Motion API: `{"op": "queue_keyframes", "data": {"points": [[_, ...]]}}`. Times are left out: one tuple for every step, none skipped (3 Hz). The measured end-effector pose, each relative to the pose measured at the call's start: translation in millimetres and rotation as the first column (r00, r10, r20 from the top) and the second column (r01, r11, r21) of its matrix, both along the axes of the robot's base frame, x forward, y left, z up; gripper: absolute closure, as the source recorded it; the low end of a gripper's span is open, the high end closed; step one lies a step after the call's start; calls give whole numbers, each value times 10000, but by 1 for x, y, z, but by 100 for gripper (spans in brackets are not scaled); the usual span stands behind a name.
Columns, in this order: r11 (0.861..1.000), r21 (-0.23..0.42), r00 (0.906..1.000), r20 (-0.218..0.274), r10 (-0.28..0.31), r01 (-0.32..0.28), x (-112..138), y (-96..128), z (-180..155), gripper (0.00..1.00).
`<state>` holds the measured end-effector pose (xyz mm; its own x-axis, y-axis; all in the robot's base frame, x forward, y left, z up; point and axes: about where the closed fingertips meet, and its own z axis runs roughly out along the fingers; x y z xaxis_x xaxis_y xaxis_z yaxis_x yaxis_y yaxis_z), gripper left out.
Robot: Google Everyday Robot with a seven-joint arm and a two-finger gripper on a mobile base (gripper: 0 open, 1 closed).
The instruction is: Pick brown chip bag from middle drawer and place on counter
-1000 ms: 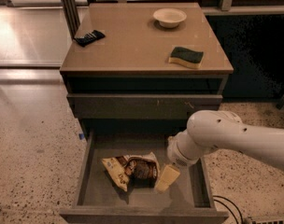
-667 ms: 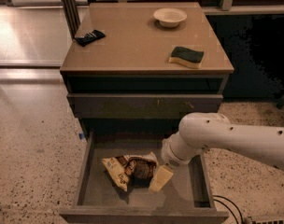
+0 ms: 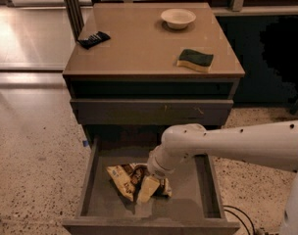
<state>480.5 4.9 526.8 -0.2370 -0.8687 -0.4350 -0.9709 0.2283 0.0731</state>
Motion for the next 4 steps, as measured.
{"op": "queue_keyframes", "data": {"points": [[9992, -326, 9997, 107, 237, -234, -6, 44, -52, 0], [9991, -358, 9997, 104, 212, -208, -5, 44, -54, 0], [9978, -658, 10000, 35, 10, -7, 8, 40, -66, 0], [9940, -1008, 9991, -40, -420, 414, 22, 29, -84, 0]]}}
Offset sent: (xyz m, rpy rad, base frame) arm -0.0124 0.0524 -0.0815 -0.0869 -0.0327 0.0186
